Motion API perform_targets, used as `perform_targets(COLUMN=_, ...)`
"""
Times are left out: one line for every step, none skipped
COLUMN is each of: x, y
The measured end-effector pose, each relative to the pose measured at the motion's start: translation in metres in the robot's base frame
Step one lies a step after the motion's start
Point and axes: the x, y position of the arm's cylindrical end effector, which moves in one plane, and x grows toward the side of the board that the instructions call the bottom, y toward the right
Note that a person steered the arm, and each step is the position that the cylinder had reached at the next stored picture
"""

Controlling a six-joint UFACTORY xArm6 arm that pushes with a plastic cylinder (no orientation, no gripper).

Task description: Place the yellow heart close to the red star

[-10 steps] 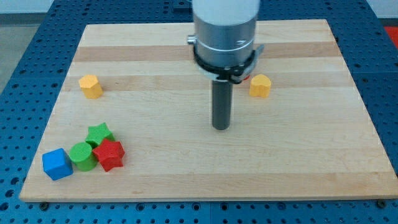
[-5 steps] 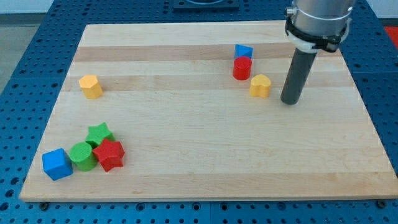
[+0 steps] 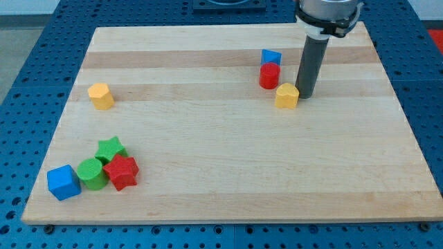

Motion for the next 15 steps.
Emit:
perform_targets(x=0.000, y=-0.009)
perform_targets(x=0.000, y=-0.022)
perform_targets(x=0.000, y=-0.041)
perform_targets(x=0.000, y=-0.058)
perform_targets(x=0.003, y=-0.072)
perform_targets(x=0.010, y=-0.083)
perform_targets(x=0.019, y=-0.089)
perform_targets(x=0.028, y=-0.089)
perform_targets(x=0.038, y=-0.092)
perform_targets(x=0.048, y=-0.103)
perform_targets(x=0.062, y=-0.113)
perform_targets(x=0.079, y=-0.125)
perform_targets(x=0.094, y=-0.138)
perform_targets(x=0.102, y=-0.154)
perform_targets(x=0.113, y=-0.169)
